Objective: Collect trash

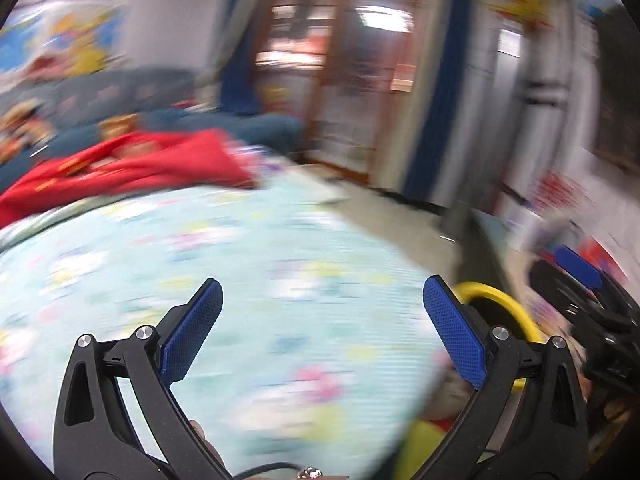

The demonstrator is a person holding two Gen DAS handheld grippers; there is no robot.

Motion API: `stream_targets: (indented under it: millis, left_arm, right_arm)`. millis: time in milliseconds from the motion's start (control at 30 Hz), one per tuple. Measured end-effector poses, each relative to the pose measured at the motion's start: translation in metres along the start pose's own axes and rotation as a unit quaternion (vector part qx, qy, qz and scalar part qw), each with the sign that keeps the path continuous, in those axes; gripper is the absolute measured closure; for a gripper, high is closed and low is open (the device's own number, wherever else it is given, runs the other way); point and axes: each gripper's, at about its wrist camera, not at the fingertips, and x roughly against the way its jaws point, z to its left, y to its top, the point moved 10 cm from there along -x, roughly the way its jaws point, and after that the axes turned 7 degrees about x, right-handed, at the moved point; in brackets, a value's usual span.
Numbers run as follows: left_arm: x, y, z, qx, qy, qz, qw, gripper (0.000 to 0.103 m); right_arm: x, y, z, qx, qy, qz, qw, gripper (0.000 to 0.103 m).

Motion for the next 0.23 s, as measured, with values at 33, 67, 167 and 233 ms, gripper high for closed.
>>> stream_targets:
  millis: [33,67,167,233]
  left_arm:
    - [0.006,0.011,0.041,0.024,0.041,-0.003,0.9989,0.011]
    - [0.014,0.018,0.080,0.046,0.083,-0.008,0.9955,0.011]
    - [0.044,0.026,0.207,0.098,0.213,-0.003,0.9721,0.011]
    - [0.062,0.017,0.283,0.118,0.292,0.008,0.9490,0.011]
  right_arm:
    - [-0.017,0.006,0.030,0.014,0.038,0.015,0.999,0.006]
    - [-0.038,0.010,0.068,0.026,0.088,0.040,0.995,0.006]
    - [-0.092,0.008,0.170,0.028,0.195,0.115,0.974,0.006]
    - [-0.114,0.002,0.212,0.038,0.224,0.142,0.964,0.006]
